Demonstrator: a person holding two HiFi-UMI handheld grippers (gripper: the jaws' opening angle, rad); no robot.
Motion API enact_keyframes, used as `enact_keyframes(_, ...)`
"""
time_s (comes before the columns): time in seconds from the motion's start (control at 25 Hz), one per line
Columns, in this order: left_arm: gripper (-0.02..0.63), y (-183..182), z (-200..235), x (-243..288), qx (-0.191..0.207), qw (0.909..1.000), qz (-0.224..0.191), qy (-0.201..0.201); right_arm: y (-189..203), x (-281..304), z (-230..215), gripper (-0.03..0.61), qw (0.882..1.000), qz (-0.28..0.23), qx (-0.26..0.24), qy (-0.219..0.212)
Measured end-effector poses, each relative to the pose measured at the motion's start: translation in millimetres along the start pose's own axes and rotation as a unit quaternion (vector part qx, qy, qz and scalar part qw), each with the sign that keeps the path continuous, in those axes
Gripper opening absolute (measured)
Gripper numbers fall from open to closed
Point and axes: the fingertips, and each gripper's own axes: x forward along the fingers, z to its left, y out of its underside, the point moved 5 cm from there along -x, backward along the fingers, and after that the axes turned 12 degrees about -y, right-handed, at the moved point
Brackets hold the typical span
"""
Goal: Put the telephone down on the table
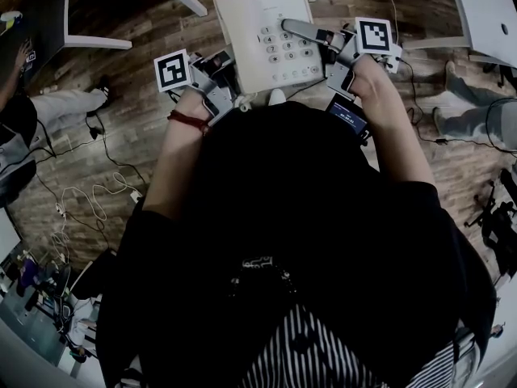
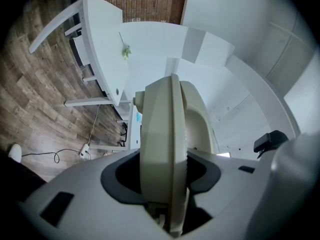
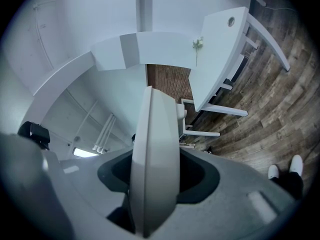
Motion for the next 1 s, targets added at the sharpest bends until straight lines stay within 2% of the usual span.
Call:
enact_keyframes(0.48, 0.195, 2, 4, 0, -0.014, 0.9998, -0.01, -0.011, 0, 0, -7, 0.204, 1.0, 0.004, 0.02, -0.005)
enact_keyframes(0.72, 0.195, 0, 3, 0, -0.009, 0.9999, 0.005, -0.003, 2, -1, -2, 0.204, 1.0, -0.014, 0.012, 0.004)
enact_keyframes(1.0, 0.195, -57, 6, 14, -0.011, 0.9992, 0.037, 0.008, -43, 17, -14, 0.204, 0.999, -0.044, 0.007, 0.021)
